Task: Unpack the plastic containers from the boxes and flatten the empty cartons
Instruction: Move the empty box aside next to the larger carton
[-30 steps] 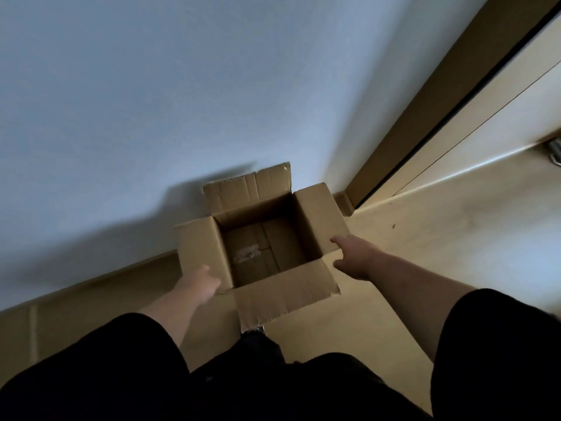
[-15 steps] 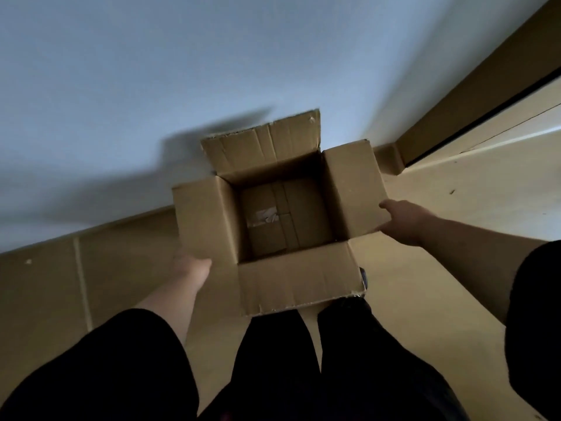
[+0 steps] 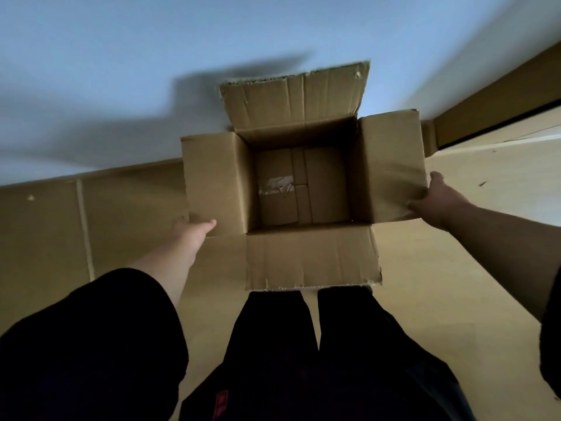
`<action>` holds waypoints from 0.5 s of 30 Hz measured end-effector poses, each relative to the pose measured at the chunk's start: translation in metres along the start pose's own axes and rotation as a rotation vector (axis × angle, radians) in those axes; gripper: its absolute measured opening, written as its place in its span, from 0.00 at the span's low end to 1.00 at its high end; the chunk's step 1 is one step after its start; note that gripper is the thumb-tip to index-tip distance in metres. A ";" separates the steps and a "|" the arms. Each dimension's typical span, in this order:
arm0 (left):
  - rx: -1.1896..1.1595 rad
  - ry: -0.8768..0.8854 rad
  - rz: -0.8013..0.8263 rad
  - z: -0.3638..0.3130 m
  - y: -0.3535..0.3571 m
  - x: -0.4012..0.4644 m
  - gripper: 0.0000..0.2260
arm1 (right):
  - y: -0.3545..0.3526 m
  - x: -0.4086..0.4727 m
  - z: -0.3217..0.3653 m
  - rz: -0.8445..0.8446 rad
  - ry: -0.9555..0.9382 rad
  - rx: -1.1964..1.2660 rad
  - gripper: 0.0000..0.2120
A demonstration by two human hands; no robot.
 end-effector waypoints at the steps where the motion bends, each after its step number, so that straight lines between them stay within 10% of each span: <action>1: -0.019 0.017 0.027 -0.003 0.000 0.001 0.29 | -0.003 -0.001 -0.001 -0.025 0.023 0.008 0.33; 4: -0.023 0.112 0.110 -0.014 -0.004 0.000 0.14 | -0.012 -0.009 0.000 -0.038 0.078 0.081 0.21; 15: 0.307 0.474 0.127 -0.064 -0.023 -0.060 0.16 | -0.032 -0.073 0.034 -0.016 0.084 0.409 0.08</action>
Point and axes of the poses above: each hand's wrist, its own x-axis towards the middle knuckle, its own y-axis out of the palm, z = x × y, the point moved 6 cm from there along x, towards the middle knuckle, and after that the axes turned 14 degrees about -x, right-handed, at the moved point
